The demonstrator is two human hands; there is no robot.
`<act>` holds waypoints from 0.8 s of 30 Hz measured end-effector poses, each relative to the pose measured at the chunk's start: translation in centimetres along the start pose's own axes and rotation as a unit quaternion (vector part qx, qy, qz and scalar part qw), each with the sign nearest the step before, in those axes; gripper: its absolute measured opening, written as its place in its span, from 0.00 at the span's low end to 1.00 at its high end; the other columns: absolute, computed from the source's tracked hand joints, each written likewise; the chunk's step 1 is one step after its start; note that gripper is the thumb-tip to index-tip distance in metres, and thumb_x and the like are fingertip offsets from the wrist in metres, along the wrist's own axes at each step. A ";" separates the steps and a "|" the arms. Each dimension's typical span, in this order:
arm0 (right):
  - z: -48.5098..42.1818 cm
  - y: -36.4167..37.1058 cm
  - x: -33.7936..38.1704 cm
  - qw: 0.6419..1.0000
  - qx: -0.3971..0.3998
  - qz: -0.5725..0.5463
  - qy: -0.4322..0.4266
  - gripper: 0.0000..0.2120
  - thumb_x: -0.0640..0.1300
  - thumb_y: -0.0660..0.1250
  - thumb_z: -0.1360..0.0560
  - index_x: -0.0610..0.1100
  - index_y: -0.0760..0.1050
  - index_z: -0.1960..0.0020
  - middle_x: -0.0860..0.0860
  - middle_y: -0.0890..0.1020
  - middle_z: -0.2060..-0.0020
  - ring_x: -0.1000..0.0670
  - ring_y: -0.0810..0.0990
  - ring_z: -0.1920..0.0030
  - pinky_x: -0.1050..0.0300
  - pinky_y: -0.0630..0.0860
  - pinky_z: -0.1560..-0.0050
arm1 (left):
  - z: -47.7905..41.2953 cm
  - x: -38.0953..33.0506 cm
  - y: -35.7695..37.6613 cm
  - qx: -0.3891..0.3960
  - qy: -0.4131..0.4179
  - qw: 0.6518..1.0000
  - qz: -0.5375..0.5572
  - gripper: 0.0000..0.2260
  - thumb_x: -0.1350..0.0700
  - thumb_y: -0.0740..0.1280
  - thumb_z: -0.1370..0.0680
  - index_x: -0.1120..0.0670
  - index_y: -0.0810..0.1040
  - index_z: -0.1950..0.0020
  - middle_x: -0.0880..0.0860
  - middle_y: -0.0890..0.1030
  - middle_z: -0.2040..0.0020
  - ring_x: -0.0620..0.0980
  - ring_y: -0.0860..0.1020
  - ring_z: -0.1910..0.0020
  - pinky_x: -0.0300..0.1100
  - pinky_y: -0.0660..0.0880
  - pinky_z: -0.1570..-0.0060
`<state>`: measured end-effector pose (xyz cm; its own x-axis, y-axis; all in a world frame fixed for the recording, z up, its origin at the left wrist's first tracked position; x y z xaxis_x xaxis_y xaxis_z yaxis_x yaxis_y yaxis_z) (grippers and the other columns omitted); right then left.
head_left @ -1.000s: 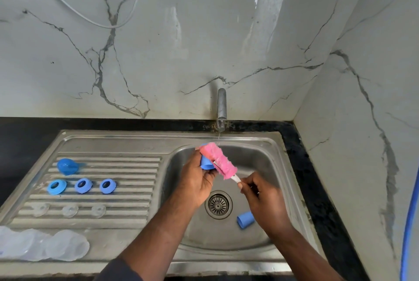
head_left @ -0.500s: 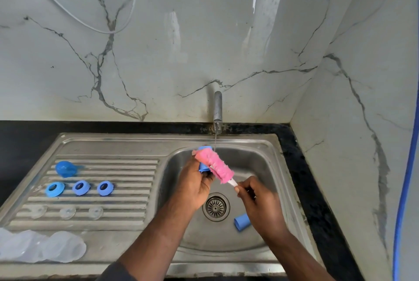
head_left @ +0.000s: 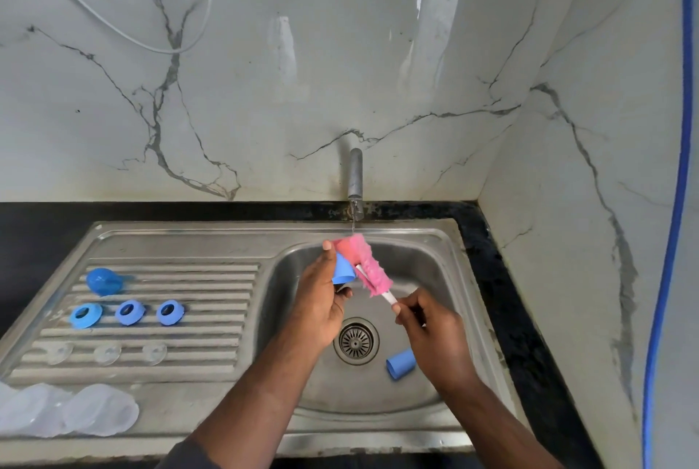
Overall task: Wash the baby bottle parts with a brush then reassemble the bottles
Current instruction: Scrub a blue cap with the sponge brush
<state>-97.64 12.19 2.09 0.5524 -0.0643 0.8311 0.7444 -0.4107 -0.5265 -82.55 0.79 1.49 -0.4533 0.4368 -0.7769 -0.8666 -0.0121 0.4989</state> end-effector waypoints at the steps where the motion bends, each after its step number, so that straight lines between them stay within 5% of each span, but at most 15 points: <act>1: -0.1 -0.2 -0.1 1.000 -0.010 0.002 0.008 0.08 0.41 0.72 0.23 0.47 0.76 0.59 0.60 0.82 0.65 0.58 0.80 0.64 0.68 0.71 0.66 | 0.1 0.1 0.1 0.001 0.002 1.000 0.002 0.26 0.39 0.67 0.28 0.55 0.79 0.38 0.53 0.81 0.53 0.48 0.77 0.58 0.43 0.70 0.58; 4: 0.0 -0.3 -0.1 1.000 -0.008 -0.012 0.001 0.08 0.41 0.72 0.23 0.46 0.76 0.59 0.61 0.82 0.64 0.58 0.81 0.63 0.69 0.72 0.65 | 0.0 0.2 0.2 -0.005 0.019 0.999 0.039 0.26 0.44 0.66 0.24 0.59 0.74 0.32 0.56 0.81 0.49 0.49 0.79 0.56 0.42 0.74 0.59; 8: 0.0 -0.4 -0.4 1.000 0.002 0.010 0.006 0.10 0.42 0.72 0.23 0.50 0.74 0.60 0.60 0.82 0.64 0.58 0.81 0.62 0.68 0.71 0.65 | -0.5 -0.3 0.0 -0.016 0.025 0.998 0.052 0.13 0.53 0.59 0.16 0.59 0.77 0.38 0.57 0.82 0.46 0.50 0.81 0.52 0.42 0.81 0.61; 15: 0.0 -0.1 -0.2 1.000 -0.008 0.020 -0.010 0.10 0.44 0.71 0.22 0.50 0.73 0.60 0.57 0.82 0.65 0.54 0.79 0.64 0.55 0.76 0.65 | 0.3 -0.6 1.0 0.029 0.022 0.999 0.010 0.15 0.47 0.63 0.20 0.57 0.78 0.42 0.56 0.83 0.52 0.49 0.81 0.56 0.43 0.78 0.56; 19: -0.3 -0.2 0.4 0.999 -0.001 0.022 -0.046 0.13 0.43 0.71 0.22 0.54 0.70 0.60 0.57 0.80 0.67 0.53 0.77 0.67 0.60 0.72 0.68 | 0.2 -1.1 1.1 0.052 0.036 0.998 0.025 0.19 0.49 0.65 0.23 0.61 0.77 0.38 0.57 0.83 0.51 0.50 0.83 0.55 0.41 0.81 0.57; 24: -1.0 -0.6 -0.2 0.999 -0.032 0.019 -0.026 0.12 0.40 0.73 0.24 0.48 0.72 0.61 0.58 0.81 0.68 0.56 0.78 0.66 0.69 0.69 0.67 | 0.1 -1.5 1.1 0.038 0.057 0.998 -0.010 0.08 0.52 0.61 0.16 0.52 0.78 0.45 0.48 0.82 0.58 0.45 0.77 0.60 0.40 0.72 0.62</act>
<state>-98.61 11.54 2.45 0.5992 -0.0349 0.7999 0.6981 -0.4665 -0.5433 -82.80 0.21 3.25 -0.4607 0.3315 -0.8233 -0.8591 0.0662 0.5075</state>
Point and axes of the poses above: each hand's wrist, its own z-axis away from the middle knuckle, its own y-axis out of the palm, x = y × z, the point moved 4 cm from there along -z, towards the middle knuckle
